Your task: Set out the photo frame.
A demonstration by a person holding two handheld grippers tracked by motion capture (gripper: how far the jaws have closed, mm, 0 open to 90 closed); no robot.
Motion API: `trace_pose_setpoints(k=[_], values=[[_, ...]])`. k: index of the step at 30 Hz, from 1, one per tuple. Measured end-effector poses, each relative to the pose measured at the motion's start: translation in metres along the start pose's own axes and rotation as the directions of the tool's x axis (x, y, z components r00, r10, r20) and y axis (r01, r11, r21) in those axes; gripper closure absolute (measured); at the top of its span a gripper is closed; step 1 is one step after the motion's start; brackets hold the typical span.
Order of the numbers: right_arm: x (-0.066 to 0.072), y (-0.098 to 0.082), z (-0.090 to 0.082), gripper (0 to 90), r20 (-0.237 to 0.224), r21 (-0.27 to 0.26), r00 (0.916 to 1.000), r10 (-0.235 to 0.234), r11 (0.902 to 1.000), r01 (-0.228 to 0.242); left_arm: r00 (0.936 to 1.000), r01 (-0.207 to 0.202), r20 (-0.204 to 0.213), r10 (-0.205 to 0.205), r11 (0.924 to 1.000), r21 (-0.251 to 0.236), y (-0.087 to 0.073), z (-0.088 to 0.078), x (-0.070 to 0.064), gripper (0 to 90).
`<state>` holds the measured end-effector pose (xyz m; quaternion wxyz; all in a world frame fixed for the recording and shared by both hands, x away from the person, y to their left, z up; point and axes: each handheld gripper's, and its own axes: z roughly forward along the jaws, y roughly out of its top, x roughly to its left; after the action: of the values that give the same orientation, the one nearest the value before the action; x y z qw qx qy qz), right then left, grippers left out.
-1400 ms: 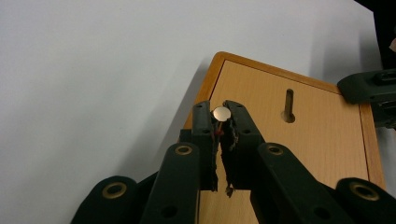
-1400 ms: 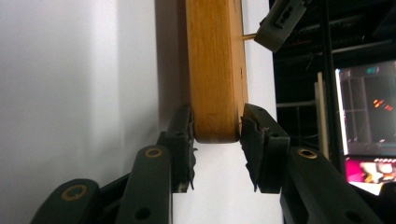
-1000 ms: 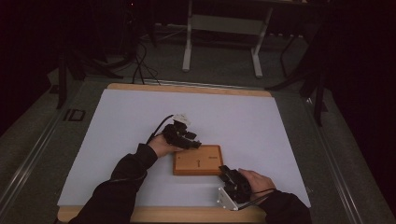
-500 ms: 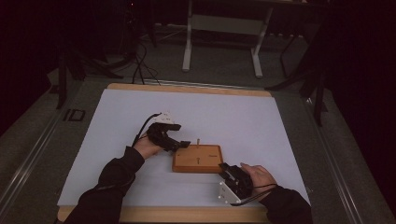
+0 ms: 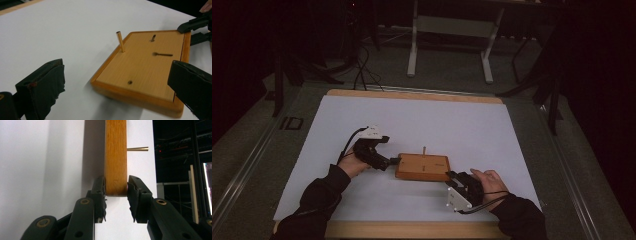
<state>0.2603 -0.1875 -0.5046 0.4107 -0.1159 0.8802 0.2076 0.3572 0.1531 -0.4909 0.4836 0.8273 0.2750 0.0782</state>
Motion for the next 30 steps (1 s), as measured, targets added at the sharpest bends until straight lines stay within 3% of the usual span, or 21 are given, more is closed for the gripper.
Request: trace_pose_setpoints(k=[4, 11, 21, 25, 26, 28, 29, 30], values=[[-0.011, -0.001, 0.0, 68.5, -0.036, -0.011, 0.9992, 0.016, 0.9998, -0.017, 0.9997, -0.005, -0.023, 0.005, 1.0, 0.0, -0.008, -0.009, -0.001, 1.6], [-0.026, -0.002, 0.0, 68.8, -0.079, -0.013, 0.9958, 0.046, 0.9988, -0.047, 0.9997, -0.012, -0.021, 0.012, 0.9999, 0.003, -0.018, -0.015, -0.012, 1.6], [-0.048, -0.005, 0.002, 69.2, -0.144, -0.023, 0.9847, 0.099, 0.9944, -0.103, 0.9998, -0.004, -0.018, 0.004, 1.0, 0.002, -0.035, -0.014, -0.024, 1.6], [-0.059, -0.008, 0.004, 69.1, -0.178, -0.028, 0.9755, 0.13, 0.9902, -0.137, 0.9998, 0.0, -0.022, 0.0, 1.0, 0.009, -0.04, -0.014, -0.024, 1.6], [-0.067, -0.008, 0.006, 69.2, -0.207, -0.023, 0.9673, 0.147, 0.9877, -0.155, 0.9998, 0.001, -0.018, -0.001, 1.0, 0.005, -0.041, -0.014, -0.023, 1.6], [-0.069, -0.009, 0.006, 69.2, -0.213, -0.022, 0.9647, 0.155, 0.9864, -0.163, 0.9998, 0.007, -0.018, -0.007, 0.9999, 0.009, -0.042, -0.013, -0.022, 1.6], [-0.073, -0.009, 0.007, 69.2, -0.227, -0.021, 0.9604, 0.162, 0.9851, -0.171, 0.9997, 0.008, -0.021, -0.008, 0.9999, 0.007, -0.042, -0.014, -0.022, 1.6], [-0.082, -0.012, 0.01, 69.3, -0.252, -0.021, 0.9495, 0.187, 0.9798, -0.199, 0.9997, 0.012, -0.02, -0.011, 0.9999, 0.006, -0.042, -0.014, -0.022, 1.6]])
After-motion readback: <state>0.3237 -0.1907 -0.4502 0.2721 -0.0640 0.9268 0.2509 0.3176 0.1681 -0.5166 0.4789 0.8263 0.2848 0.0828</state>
